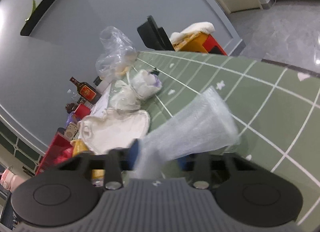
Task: Organize soft objects
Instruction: 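Lift the bubble-wrap bag off the mat with the right tool, then grasp the yellow snack packet beside the pink box with the left tool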
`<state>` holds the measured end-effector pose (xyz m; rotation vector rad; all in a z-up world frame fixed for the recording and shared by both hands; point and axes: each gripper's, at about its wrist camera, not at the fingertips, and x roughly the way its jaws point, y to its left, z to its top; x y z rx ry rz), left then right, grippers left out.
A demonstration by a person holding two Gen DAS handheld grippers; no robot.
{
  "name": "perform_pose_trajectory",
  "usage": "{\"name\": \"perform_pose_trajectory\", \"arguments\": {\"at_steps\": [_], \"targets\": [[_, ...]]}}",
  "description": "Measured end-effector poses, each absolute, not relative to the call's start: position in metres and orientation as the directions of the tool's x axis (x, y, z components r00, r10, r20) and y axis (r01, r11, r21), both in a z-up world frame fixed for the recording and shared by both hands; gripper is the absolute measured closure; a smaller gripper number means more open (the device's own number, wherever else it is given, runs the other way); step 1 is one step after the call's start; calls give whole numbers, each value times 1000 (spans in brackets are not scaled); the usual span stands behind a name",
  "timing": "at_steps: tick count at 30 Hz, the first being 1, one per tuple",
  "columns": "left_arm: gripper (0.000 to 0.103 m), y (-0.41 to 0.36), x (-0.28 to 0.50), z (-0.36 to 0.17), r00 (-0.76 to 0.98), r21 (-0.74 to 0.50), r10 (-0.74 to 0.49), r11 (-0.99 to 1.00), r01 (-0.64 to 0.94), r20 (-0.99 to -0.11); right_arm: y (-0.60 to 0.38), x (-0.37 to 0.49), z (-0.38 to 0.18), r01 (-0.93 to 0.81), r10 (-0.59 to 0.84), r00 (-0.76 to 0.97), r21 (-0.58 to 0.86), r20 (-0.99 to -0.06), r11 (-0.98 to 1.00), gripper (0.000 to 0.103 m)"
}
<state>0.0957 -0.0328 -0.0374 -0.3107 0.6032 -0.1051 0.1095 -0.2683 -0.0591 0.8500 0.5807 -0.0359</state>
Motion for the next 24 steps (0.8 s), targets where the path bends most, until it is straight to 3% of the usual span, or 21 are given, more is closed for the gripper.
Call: {"name": "perform_pose_trajectory", "arguments": {"at_steps": [10,16,21,24], "targets": [[17,-50,101,-36,818,-243,-125,970,-18,-561,-271,112,-66,172,287,848,745,-445,645,103],[15,-76,113,-36,804,-125,49,980,-152,-592,-276,107,-69,150,314,856,778,-411,610,103],[15,-105,125,-30,784,35,153,986,-165,-602,-282,103,-72,152,316,865,804,-390,575,103],[14,-108,132,-29,777,10,146,984,-177,-612,-289,102,-77,164,327,870,841,-370,516,103]]}}
